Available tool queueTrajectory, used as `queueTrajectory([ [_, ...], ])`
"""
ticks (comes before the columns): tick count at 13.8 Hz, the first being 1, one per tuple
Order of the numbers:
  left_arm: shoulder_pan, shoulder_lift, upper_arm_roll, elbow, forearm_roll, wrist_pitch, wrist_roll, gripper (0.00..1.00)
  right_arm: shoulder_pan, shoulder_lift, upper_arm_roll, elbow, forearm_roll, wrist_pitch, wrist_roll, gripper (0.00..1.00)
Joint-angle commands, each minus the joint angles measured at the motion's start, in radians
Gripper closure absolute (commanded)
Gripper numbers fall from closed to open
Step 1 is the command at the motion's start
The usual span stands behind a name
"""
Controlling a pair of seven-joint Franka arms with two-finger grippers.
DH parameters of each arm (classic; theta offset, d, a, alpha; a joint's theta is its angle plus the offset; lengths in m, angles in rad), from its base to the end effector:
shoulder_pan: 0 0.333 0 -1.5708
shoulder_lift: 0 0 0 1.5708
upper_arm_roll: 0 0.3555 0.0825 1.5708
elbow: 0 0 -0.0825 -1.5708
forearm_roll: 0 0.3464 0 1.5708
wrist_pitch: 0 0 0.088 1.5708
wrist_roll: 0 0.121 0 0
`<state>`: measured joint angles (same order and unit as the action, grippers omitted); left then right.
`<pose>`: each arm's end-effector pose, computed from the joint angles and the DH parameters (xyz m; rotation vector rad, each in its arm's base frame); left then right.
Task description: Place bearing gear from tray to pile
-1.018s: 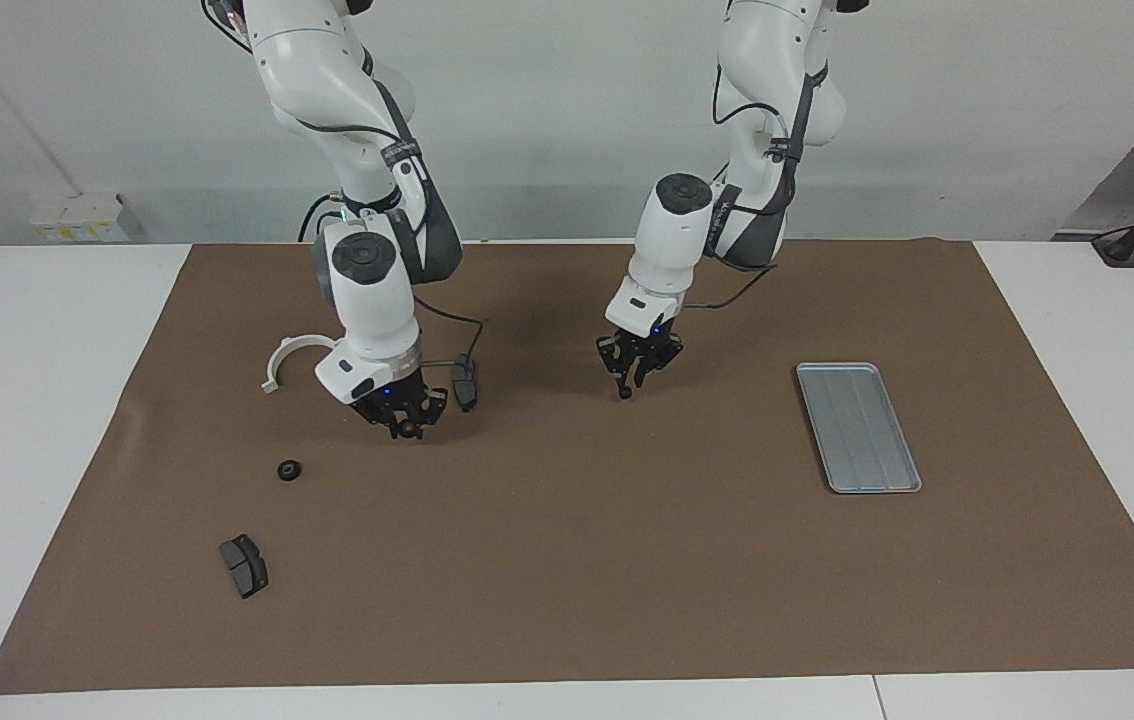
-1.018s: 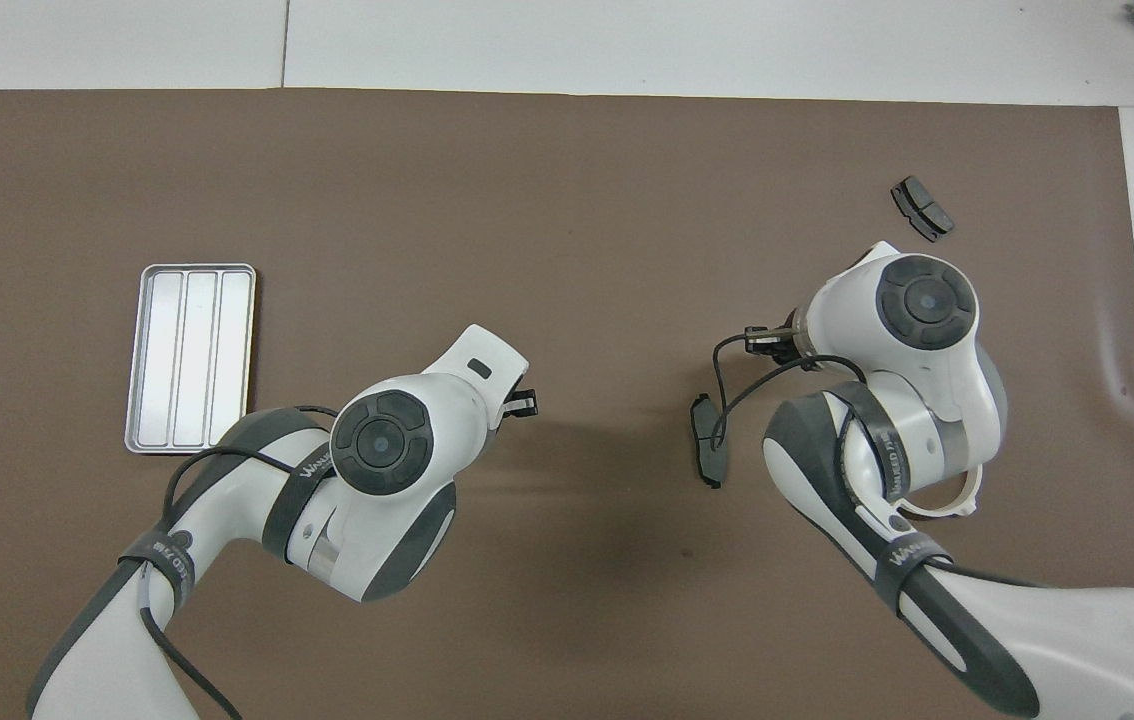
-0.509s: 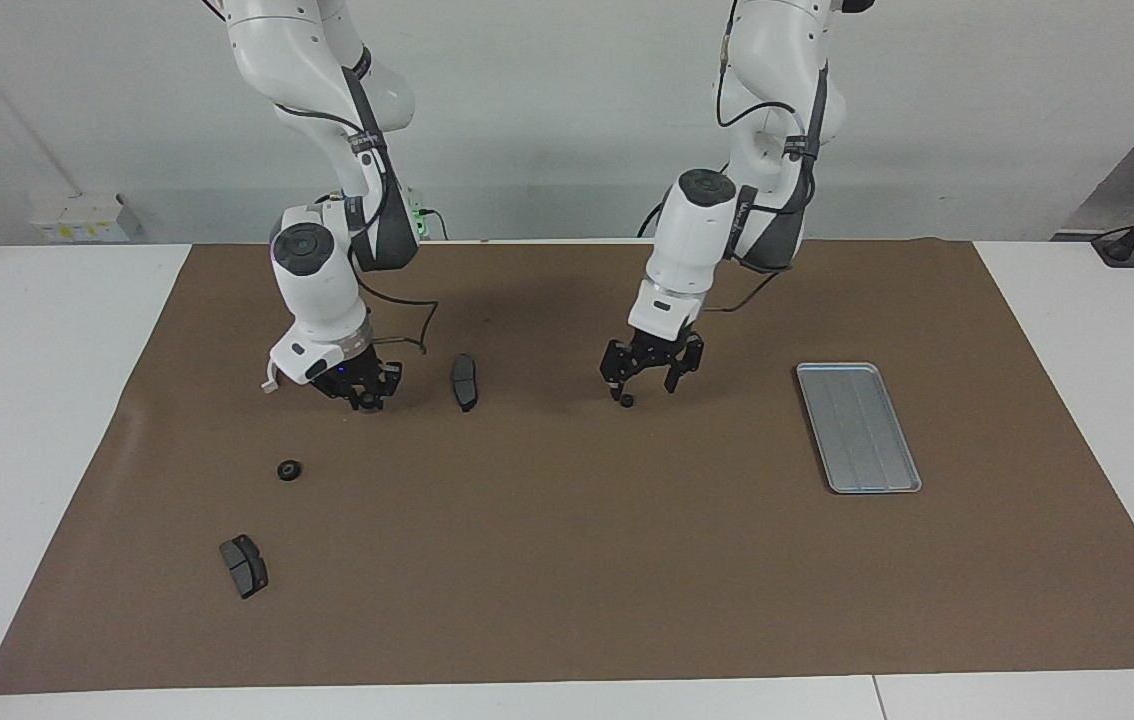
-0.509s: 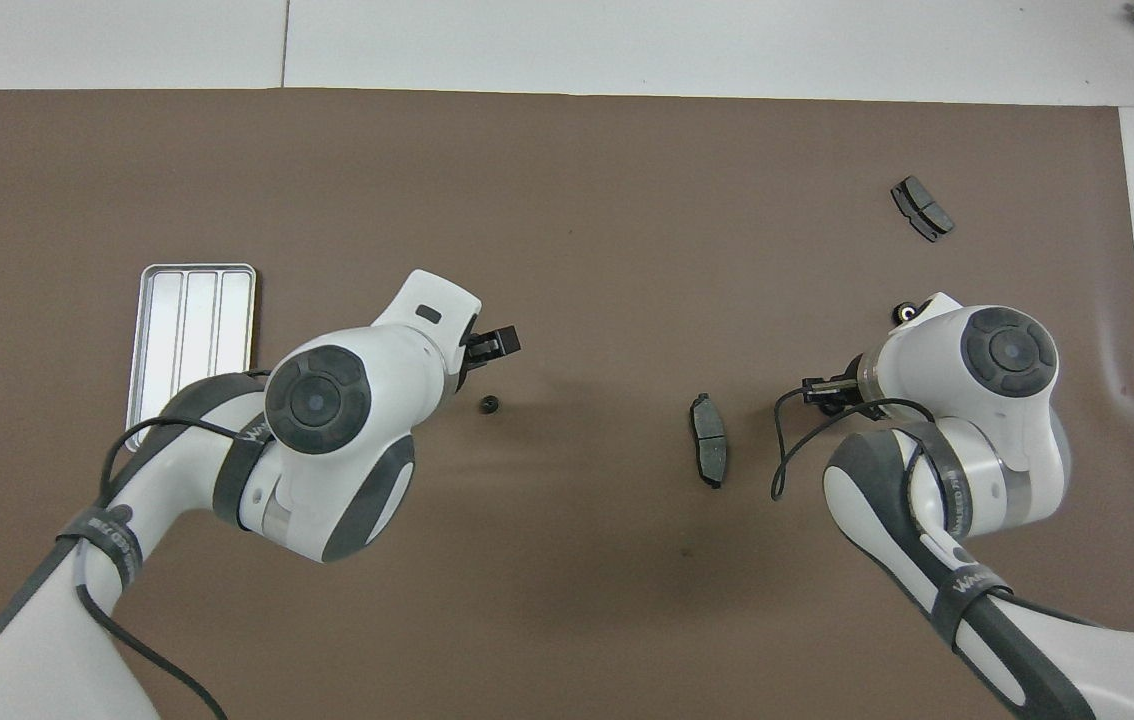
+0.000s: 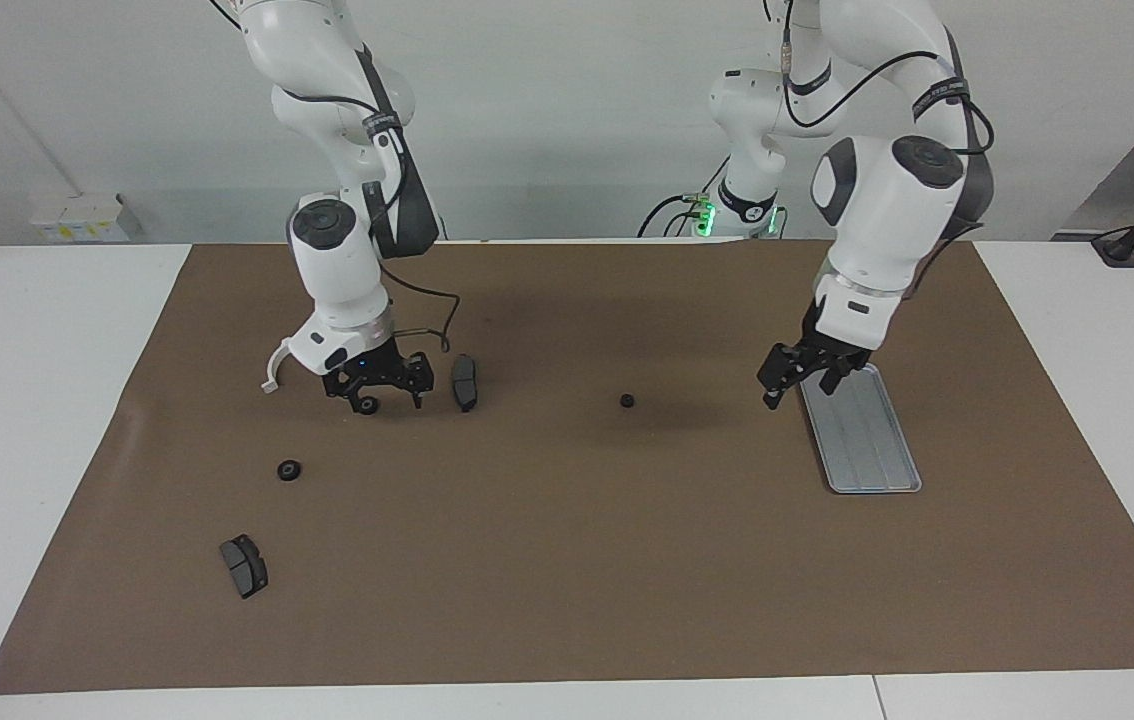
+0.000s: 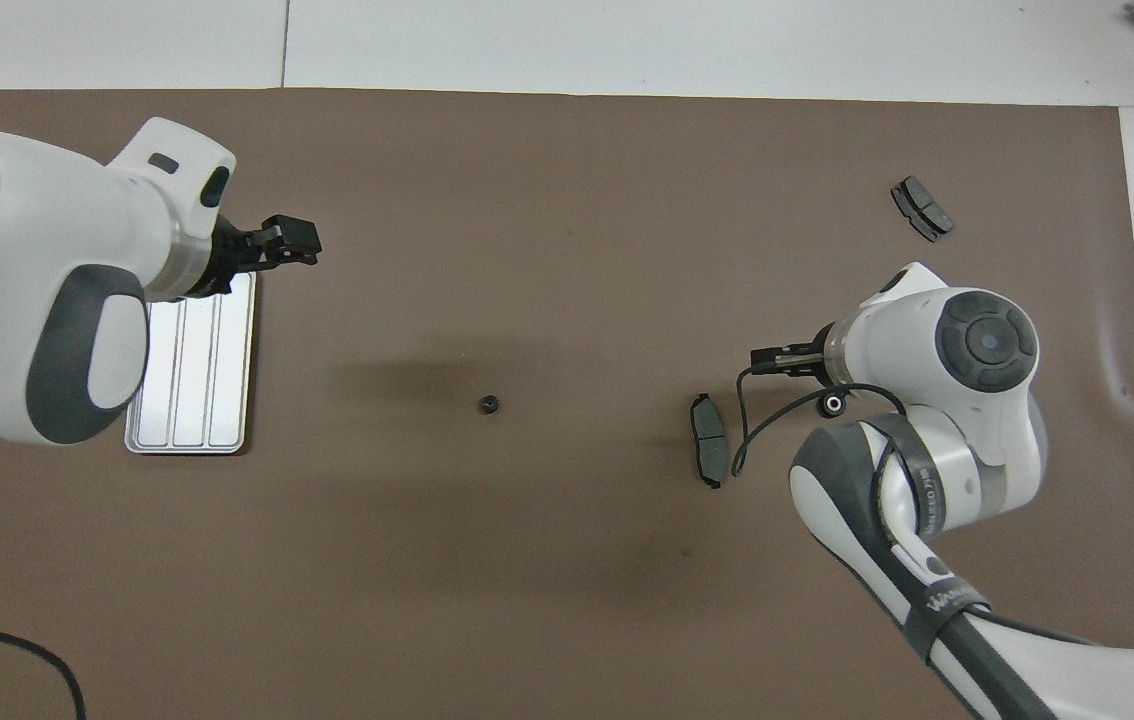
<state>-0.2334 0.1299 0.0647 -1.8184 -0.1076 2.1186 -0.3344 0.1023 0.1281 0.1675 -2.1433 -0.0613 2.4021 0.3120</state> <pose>0.5779 -0.1066 0.5199 2.9892 0.3190 0.2160 0.5292 0.1429 0.4073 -3.1186 0.0038 -0.2091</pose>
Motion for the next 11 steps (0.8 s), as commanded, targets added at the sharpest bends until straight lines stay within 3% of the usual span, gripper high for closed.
queueTrajectory([
  [1, 0.090, -0.029, -0.010, 0.054, -0.018, -0.148, 0.145, 0.00, 0.098, 0.048, 0.004, 0.087, 0.017, -0.014, 0.140, 0.00],
  [4, 0.121, -0.039, -0.008, 0.160, 0.008, -0.322, 0.207, 0.00, 0.227, 0.137, 0.003, 0.212, -0.003, -0.038, 0.317, 0.00],
  [7, 0.108, -0.088, -0.019, 0.240, 0.136, -0.486, 0.209, 0.00, 0.327, 0.243, 0.000, 0.356, -0.017, -0.093, 0.425, 0.00],
  [9, 0.106, -0.124, -0.022, 0.234, 0.149, -0.549, 0.206, 0.00, 0.387, 0.348, 0.001, 0.495, -0.102, -0.158, 0.533, 0.00],
  [11, 0.105, -0.147, -0.023, 0.210, 0.149, -0.630, 0.209, 0.00, 0.413, 0.404, 0.003, 0.557, -0.149, -0.164, 0.607, 0.00],
])
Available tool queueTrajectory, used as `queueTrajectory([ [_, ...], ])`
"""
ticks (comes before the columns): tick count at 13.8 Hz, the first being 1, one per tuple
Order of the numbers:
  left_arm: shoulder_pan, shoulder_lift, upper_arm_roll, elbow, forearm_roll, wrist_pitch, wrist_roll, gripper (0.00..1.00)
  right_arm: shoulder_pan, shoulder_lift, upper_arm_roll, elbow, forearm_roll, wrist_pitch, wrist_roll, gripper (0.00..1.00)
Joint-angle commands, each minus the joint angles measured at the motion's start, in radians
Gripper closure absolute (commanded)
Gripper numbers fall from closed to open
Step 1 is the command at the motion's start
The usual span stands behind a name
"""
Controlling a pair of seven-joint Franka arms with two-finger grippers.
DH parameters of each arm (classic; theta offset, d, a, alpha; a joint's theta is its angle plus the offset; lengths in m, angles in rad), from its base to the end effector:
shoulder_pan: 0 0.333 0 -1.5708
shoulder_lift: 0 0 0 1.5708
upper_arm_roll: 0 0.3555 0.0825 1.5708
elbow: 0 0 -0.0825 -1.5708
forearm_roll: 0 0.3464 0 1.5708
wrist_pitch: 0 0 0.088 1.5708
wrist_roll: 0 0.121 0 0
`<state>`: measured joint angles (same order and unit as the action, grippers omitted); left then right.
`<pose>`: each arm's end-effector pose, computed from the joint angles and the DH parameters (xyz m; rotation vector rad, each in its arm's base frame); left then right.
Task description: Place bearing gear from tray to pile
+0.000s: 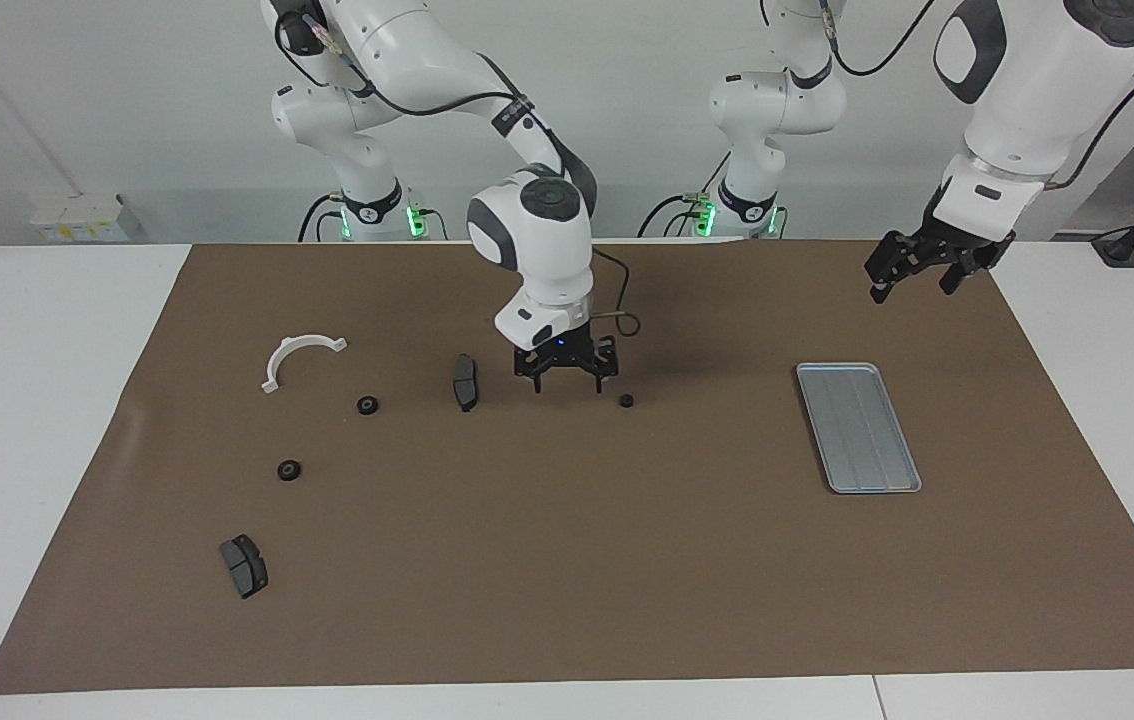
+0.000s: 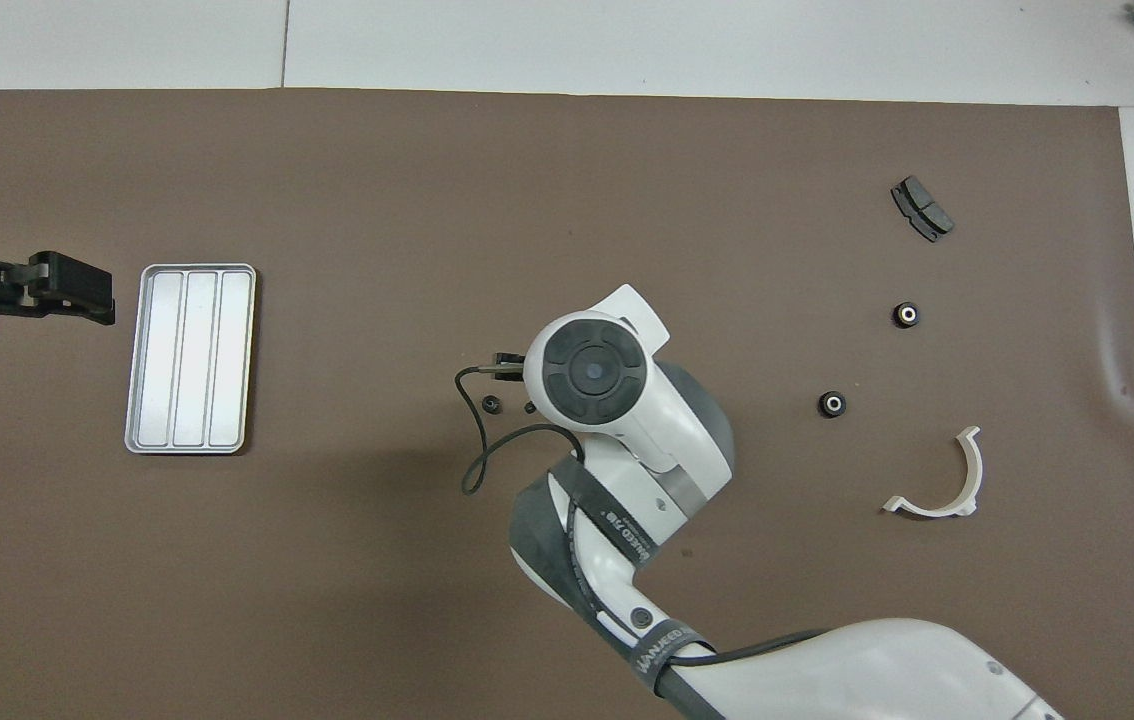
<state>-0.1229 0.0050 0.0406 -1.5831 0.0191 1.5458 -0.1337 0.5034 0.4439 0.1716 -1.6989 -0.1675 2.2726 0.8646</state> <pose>0.5133 -0.0400 0.6400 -3.1162 -0.0802 0.0623 0.5331 0.3992 0.3955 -3.0780 0.1719 -0.2208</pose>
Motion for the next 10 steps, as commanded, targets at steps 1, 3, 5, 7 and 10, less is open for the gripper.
queueTrajectory([
  [1, -0.006, -0.037, 0.001, -0.050, 0.022, -0.064, 0.008, 0.00, 0.032, 0.102, 0.000, 0.113, -0.040, -0.035, 0.060, 0.00],
  [3, 0.011, -0.056, 0.011, -0.096, 0.022, 0.000, 0.014, 0.00, 0.073, 0.140, -0.001, 0.133, -0.040, -0.024, 0.117, 0.00],
  [5, 0.037, -0.053, 0.013, -0.106, 0.022, 0.098, 0.074, 0.00, 0.083, 0.150, 0.000, 0.127, -0.041, 0.008, 0.125, 0.00],
  [7, 0.037, -0.054, 0.013, -0.124, 0.021, 0.157, 0.077, 0.00, 0.098, 0.147, 0.000, 0.114, -0.043, 0.010, 0.125, 0.00],
  [10, 0.035, -0.056, 0.013, -0.138, 0.021, 0.172, 0.082, 0.00, 0.103, 0.147, 0.000, 0.094, -0.043, 0.022, 0.123, 0.13],
])
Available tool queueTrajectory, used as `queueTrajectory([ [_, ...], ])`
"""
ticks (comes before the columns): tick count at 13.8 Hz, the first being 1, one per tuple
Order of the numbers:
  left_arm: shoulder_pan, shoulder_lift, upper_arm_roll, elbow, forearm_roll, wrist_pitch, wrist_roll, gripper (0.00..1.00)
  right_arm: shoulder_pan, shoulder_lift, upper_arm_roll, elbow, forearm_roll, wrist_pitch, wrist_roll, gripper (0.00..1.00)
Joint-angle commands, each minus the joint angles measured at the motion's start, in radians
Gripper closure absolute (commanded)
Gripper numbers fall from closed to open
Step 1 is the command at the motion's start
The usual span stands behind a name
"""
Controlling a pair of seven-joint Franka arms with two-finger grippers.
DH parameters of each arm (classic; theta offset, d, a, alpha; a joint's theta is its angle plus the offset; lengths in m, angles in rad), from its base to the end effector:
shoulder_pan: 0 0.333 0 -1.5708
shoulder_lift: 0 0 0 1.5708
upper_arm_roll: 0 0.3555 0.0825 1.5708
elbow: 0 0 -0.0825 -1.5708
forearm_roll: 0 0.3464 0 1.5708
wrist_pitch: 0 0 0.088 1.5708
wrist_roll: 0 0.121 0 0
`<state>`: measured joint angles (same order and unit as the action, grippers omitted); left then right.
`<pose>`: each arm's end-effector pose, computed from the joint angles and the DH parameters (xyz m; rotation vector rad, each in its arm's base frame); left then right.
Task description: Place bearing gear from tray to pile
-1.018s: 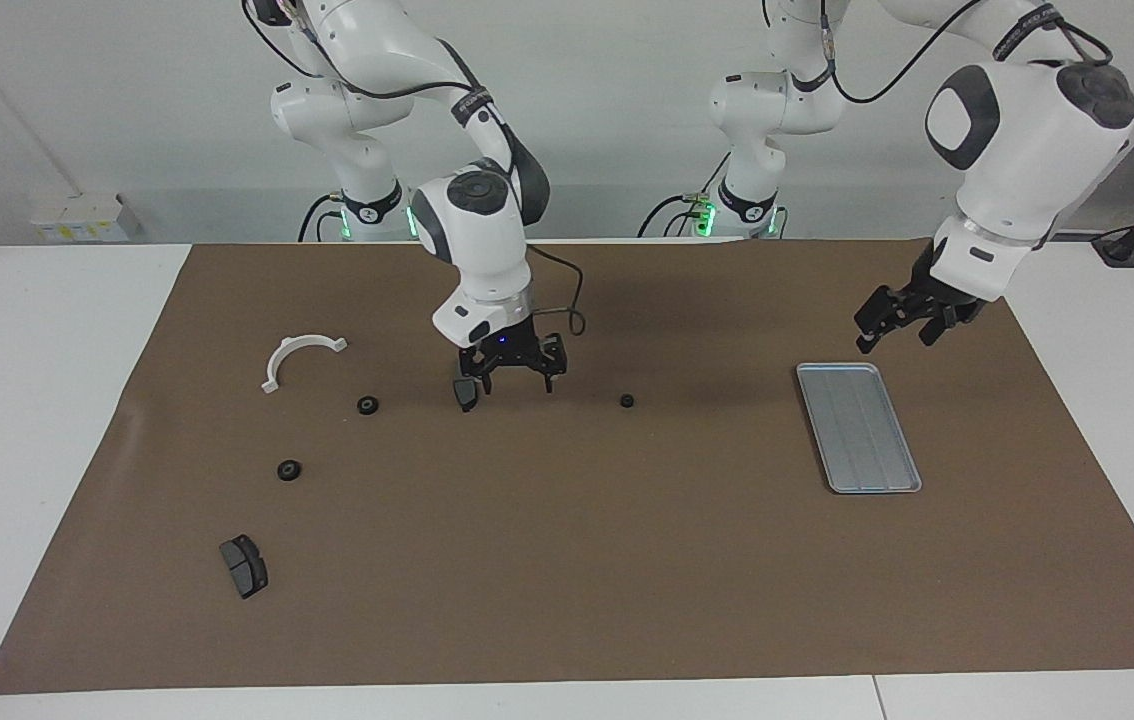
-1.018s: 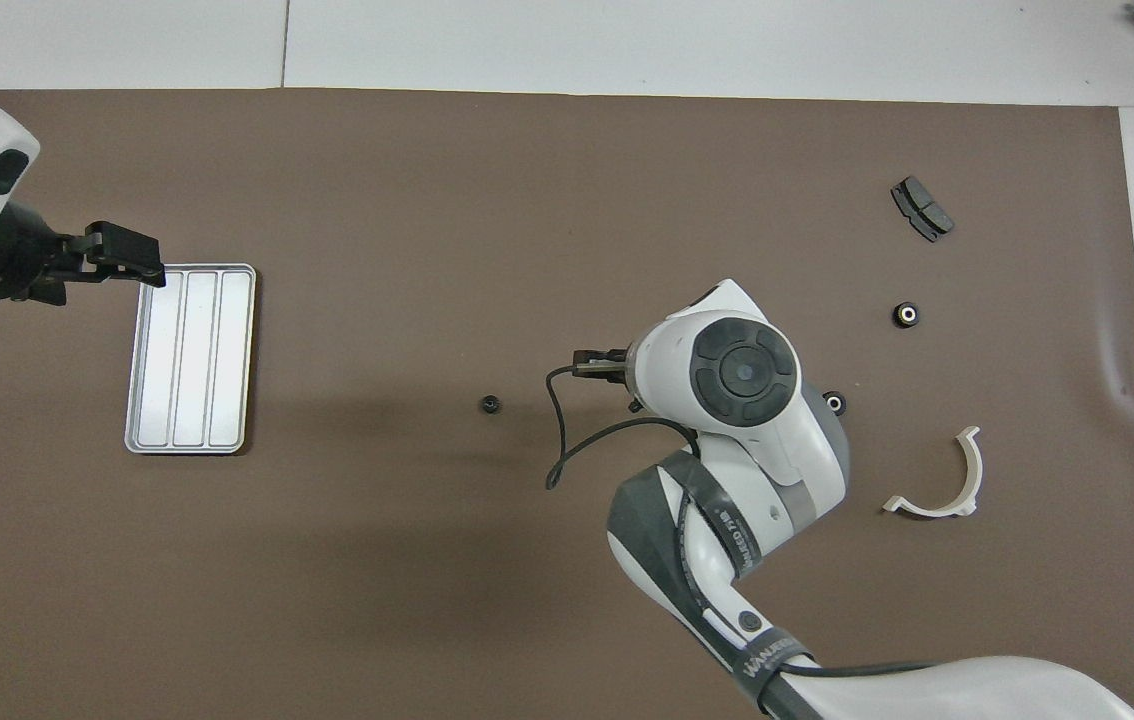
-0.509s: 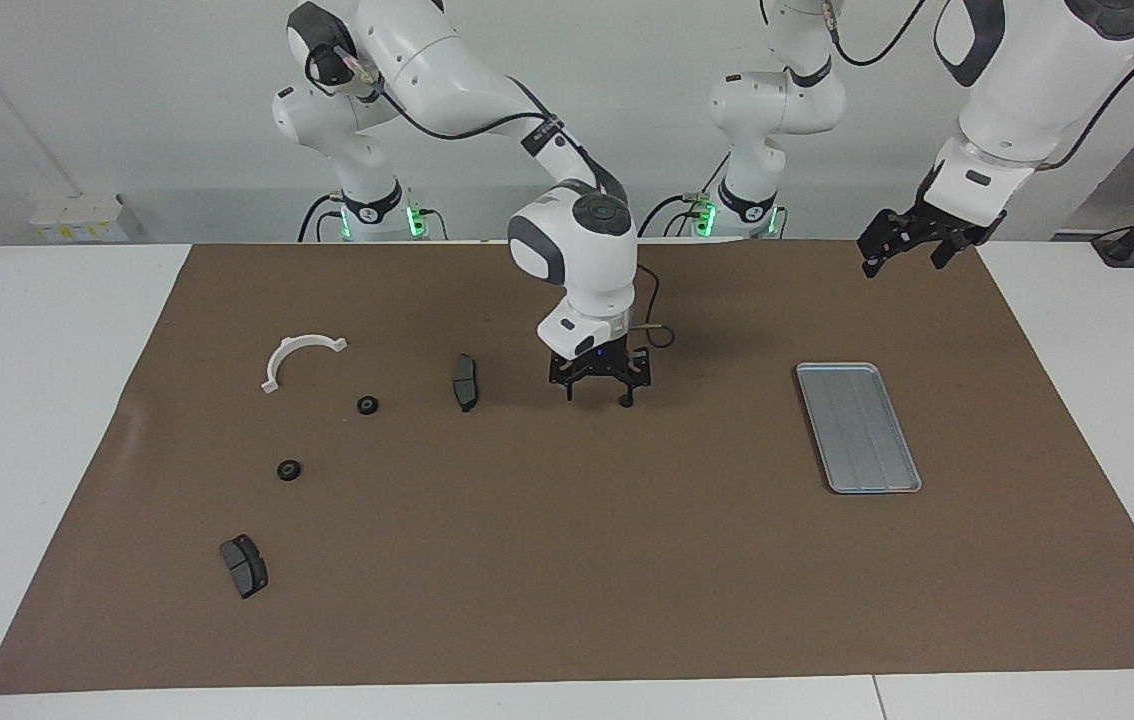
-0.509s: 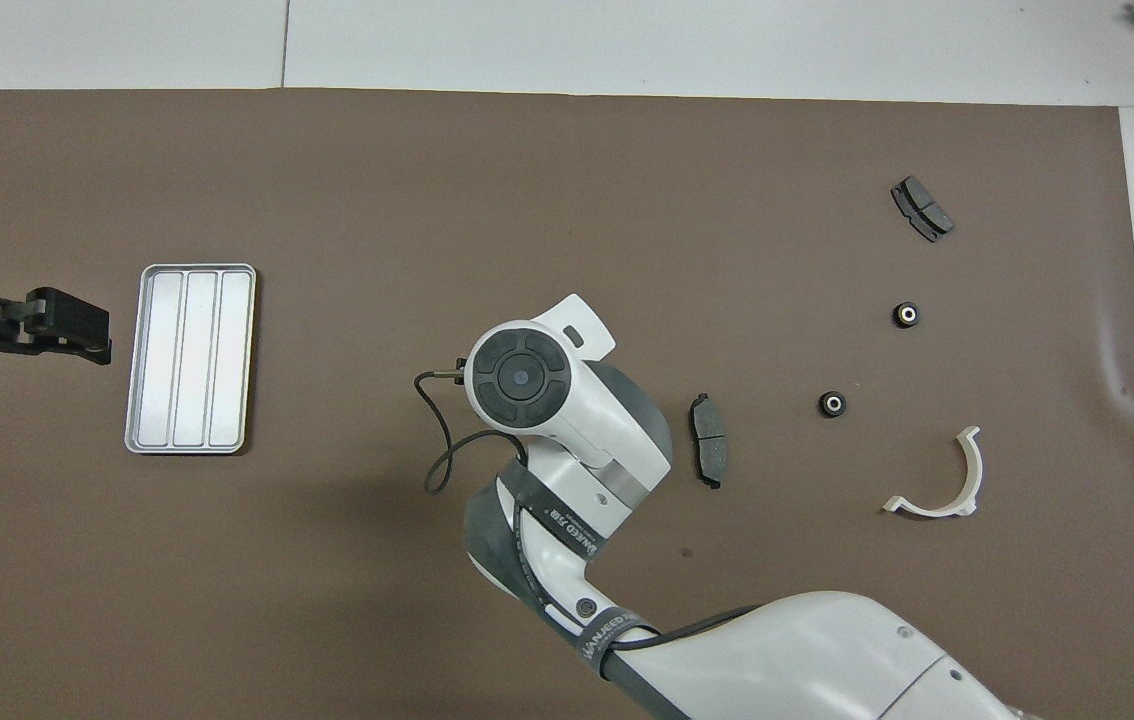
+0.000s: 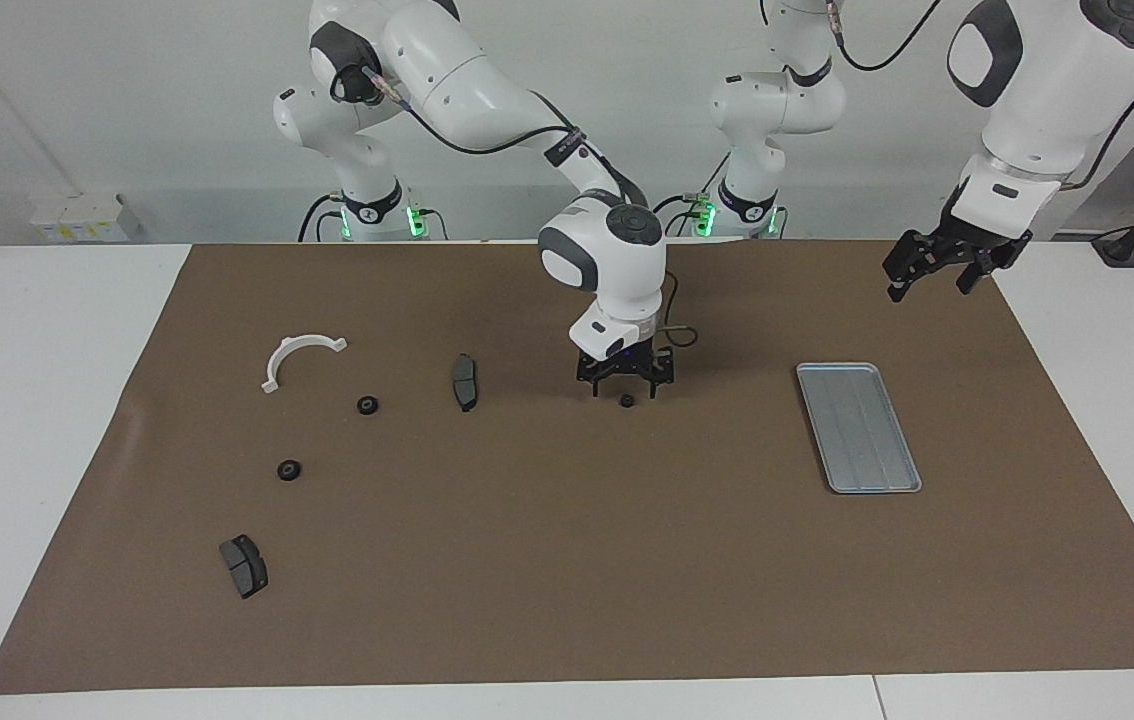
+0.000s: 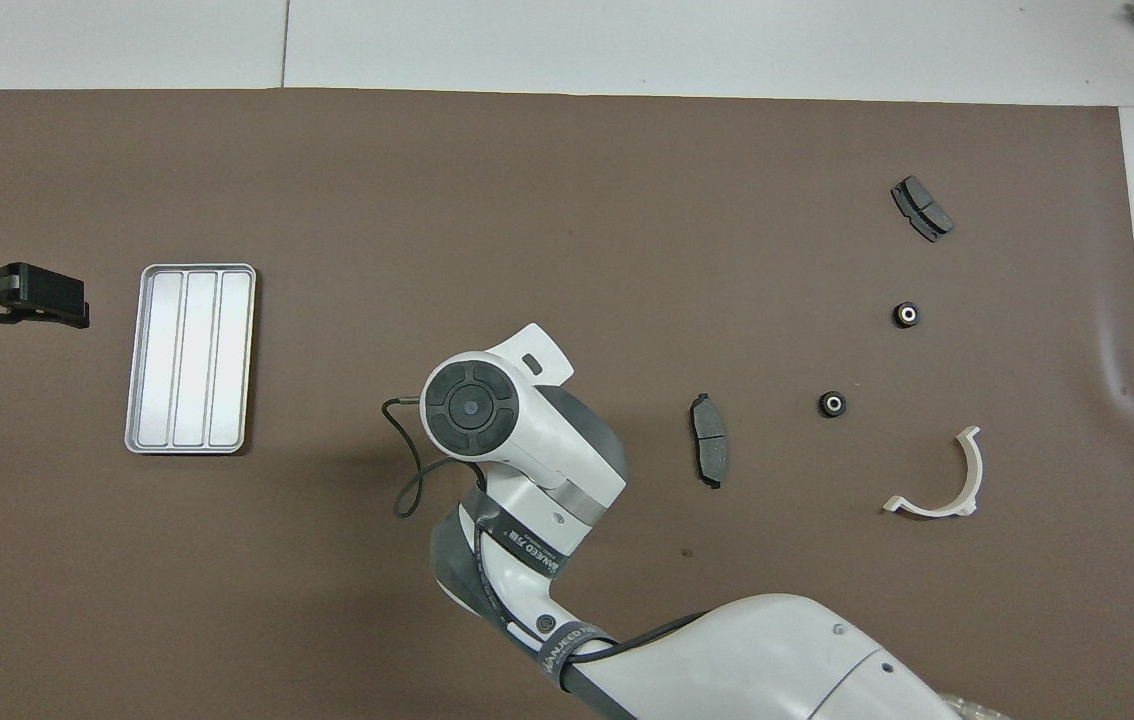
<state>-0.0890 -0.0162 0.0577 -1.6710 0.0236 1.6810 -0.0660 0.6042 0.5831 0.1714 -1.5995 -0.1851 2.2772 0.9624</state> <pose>0.5198 -0.0134 0.6243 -3.1196 -0.0506 -0.0425 0.5147 0.4669 0.3453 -3.0872 0.1647 -0.1695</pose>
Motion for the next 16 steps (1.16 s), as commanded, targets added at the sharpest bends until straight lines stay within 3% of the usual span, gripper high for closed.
queueTrajectory([
  [1, -0.002, -0.036, -0.004, -0.059, 0.016, 0.049, 0.014, 0.00, 0.000, 0.009, 0.000, -0.020, -0.025, 0.051, 0.025, 0.17],
  [3, -0.005, -0.037, -0.004, -0.067, 0.016, 0.052, 0.014, 0.00, -0.001, 0.006, -0.001, -0.049, -0.025, 0.090, 0.024, 0.26],
  [7, -0.014, -0.070, -0.013, -0.153, 0.016, 0.106, 0.014, 0.00, 0.000, 0.004, -0.001, -0.053, -0.028, 0.093, 0.022, 0.56],
  [10, -0.014, -0.076, -0.015, -0.165, 0.016, 0.112, 0.014, 0.00, -0.009, 0.004, -0.004, -0.049, -0.030, 0.091, 0.022, 1.00],
  [14, -0.012, -0.079, -0.015, -0.168, 0.016, 0.108, 0.012, 0.00, -0.069, 0.000, -0.009, -0.034, -0.079, 0.097, 0.016, 1.00],
  [16, -0.012, -0.079, -0.015, -0.167, 0.016, 0.098, 0.014, 0.00, -0.128, -0.041, -0.007, -0.063, -0.080, 0.094, 0.007, 1.00],
])
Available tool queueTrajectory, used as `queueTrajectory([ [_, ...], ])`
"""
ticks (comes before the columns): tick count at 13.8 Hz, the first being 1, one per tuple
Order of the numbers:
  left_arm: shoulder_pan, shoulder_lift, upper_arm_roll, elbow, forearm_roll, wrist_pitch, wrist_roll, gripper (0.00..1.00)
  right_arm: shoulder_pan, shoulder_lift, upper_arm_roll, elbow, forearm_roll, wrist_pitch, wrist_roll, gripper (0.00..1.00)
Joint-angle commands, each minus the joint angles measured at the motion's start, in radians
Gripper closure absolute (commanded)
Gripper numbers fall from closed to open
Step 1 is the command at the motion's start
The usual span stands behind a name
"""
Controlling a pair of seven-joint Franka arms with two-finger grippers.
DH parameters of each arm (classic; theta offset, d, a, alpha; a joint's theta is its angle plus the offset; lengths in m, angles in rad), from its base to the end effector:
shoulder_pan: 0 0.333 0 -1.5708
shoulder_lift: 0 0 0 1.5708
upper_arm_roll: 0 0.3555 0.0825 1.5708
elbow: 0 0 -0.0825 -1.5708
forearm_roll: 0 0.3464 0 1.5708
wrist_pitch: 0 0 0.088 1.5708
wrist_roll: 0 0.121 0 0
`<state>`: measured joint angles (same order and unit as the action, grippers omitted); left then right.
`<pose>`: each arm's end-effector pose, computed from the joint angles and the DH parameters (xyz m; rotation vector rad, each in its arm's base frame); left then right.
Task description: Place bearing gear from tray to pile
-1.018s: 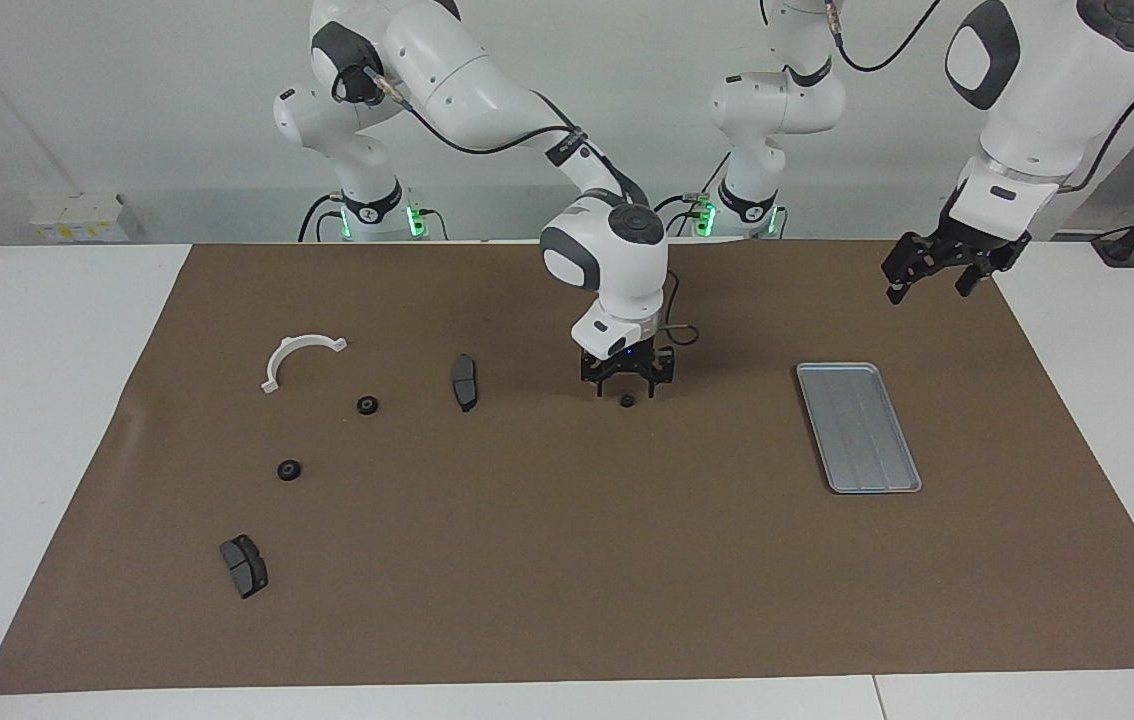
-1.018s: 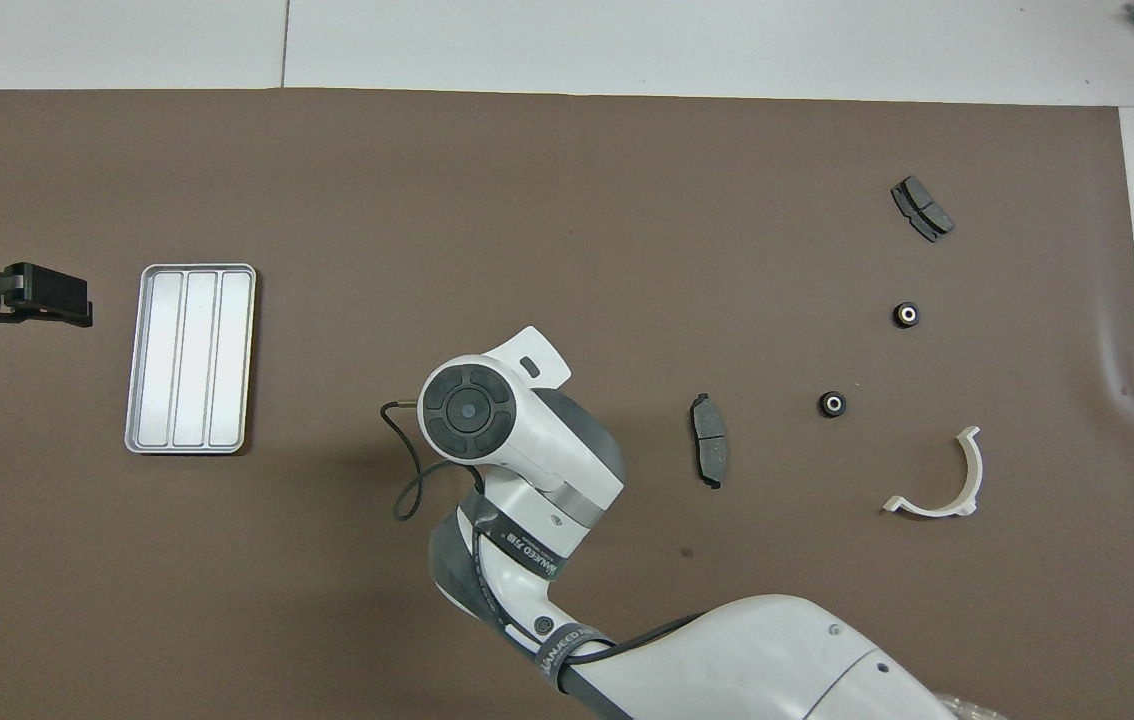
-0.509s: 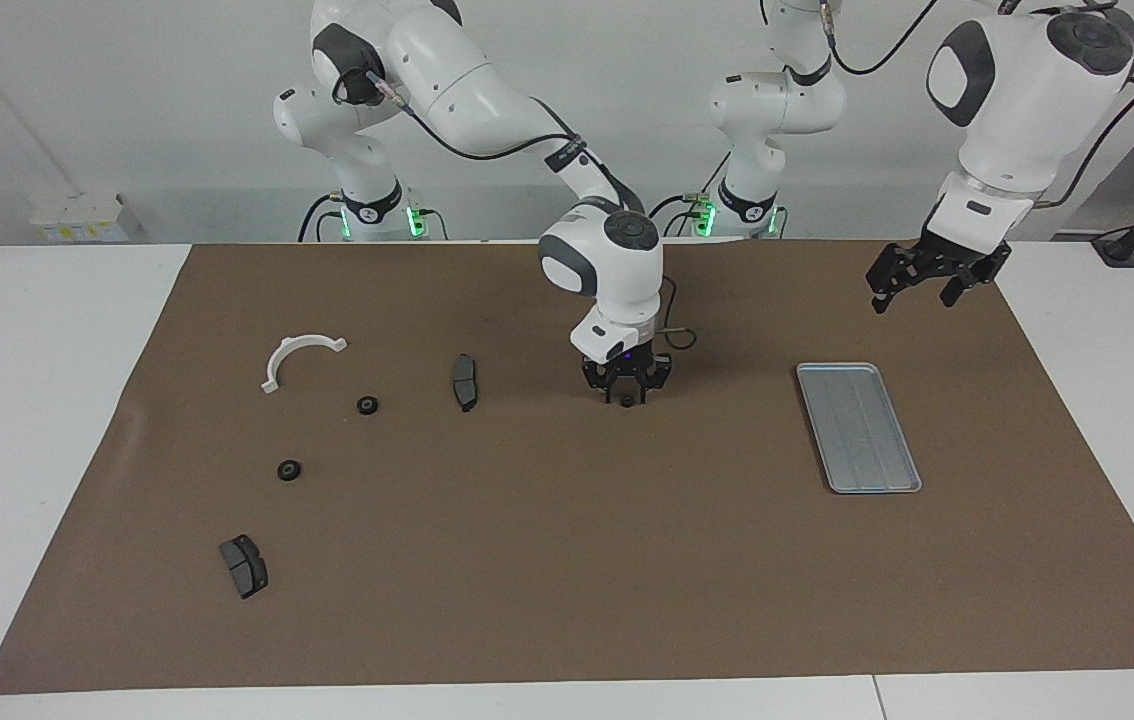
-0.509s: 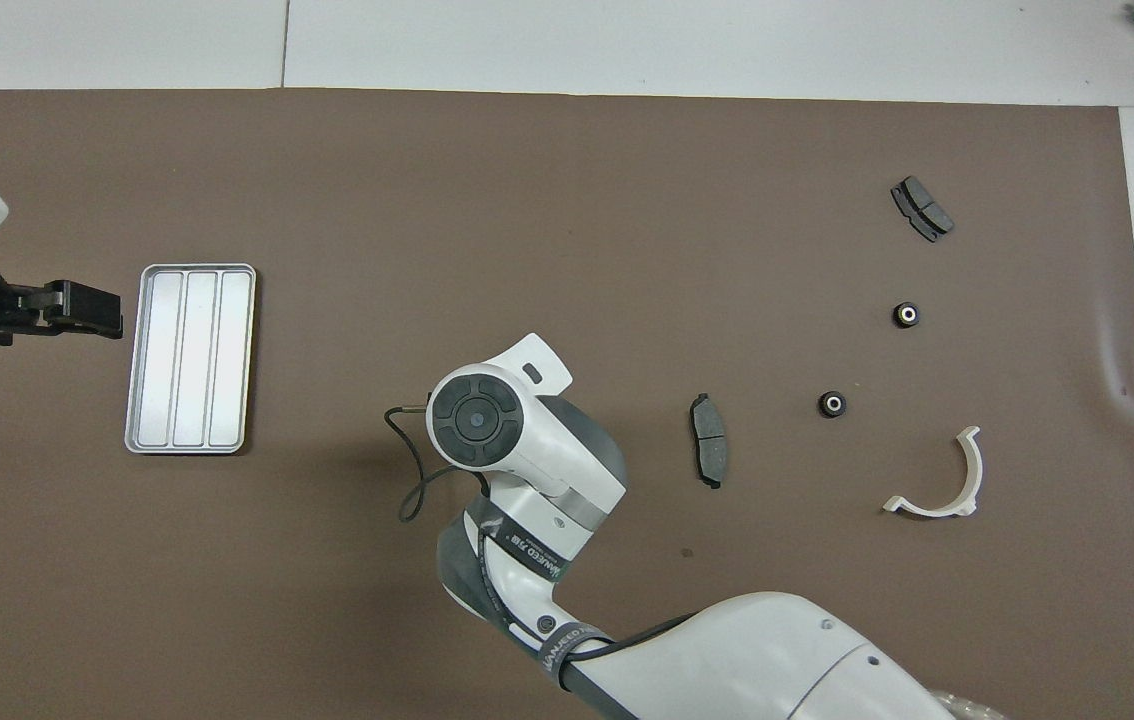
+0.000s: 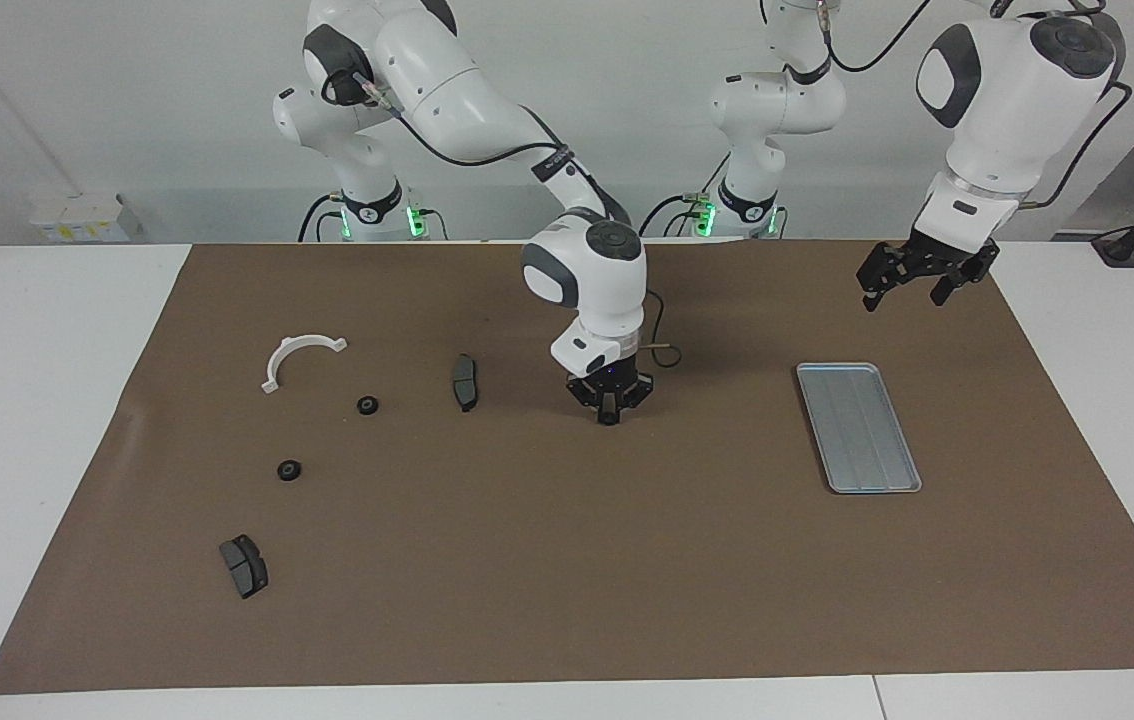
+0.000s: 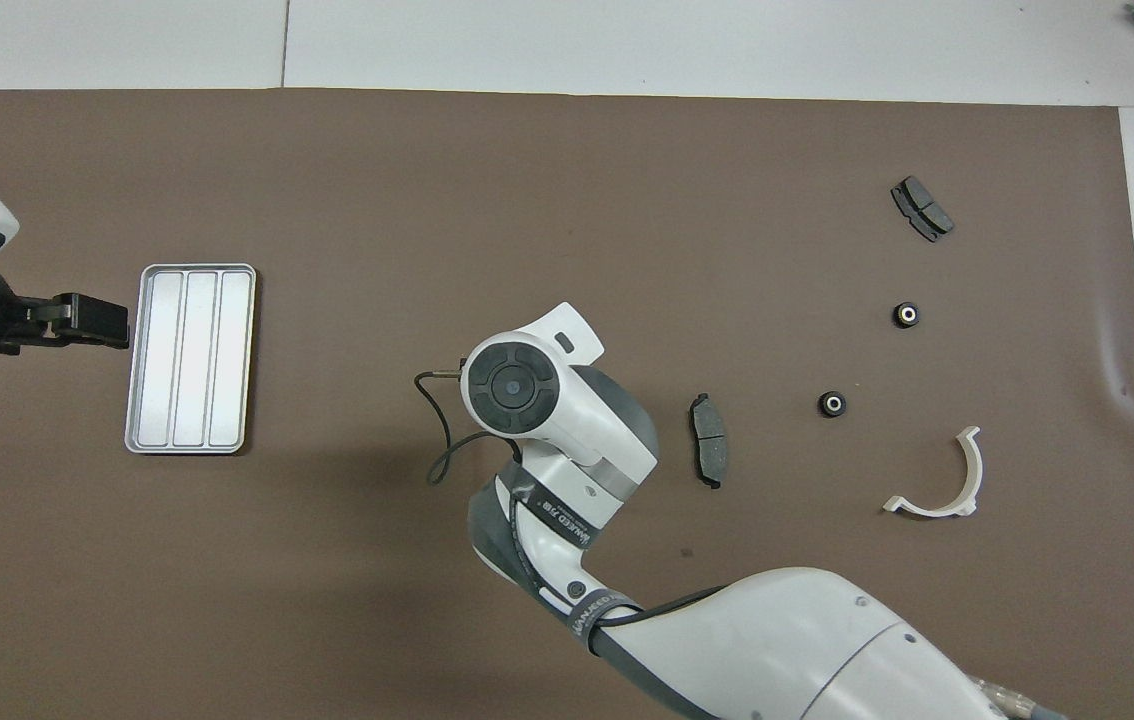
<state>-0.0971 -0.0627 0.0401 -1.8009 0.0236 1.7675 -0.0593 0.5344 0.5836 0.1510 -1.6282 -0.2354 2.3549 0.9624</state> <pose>0.5062 -0.0259 0.5982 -3.1223 0.0031 -0.0475 0.5536 0.4226 0.3397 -3.0752 0.2375 -0.2711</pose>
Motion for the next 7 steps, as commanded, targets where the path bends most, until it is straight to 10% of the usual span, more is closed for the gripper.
queueTrajectory([
  [1, -0.004, -0.032, 0.003, -0.037, 0.016, 0.012, 0.007, 0.00, -0.103, -0.057, 0.013, -0.056, -0.030, 0.018, -0.028, 1.00],
  [7, -0.004, -0.034, 0.003, -0.040, 0.016, 0.009, 0.006, 0.00, -0.365, -0.152, 0.018, -0.159, -0.013, 0.012, -0.376, 1.00],
])
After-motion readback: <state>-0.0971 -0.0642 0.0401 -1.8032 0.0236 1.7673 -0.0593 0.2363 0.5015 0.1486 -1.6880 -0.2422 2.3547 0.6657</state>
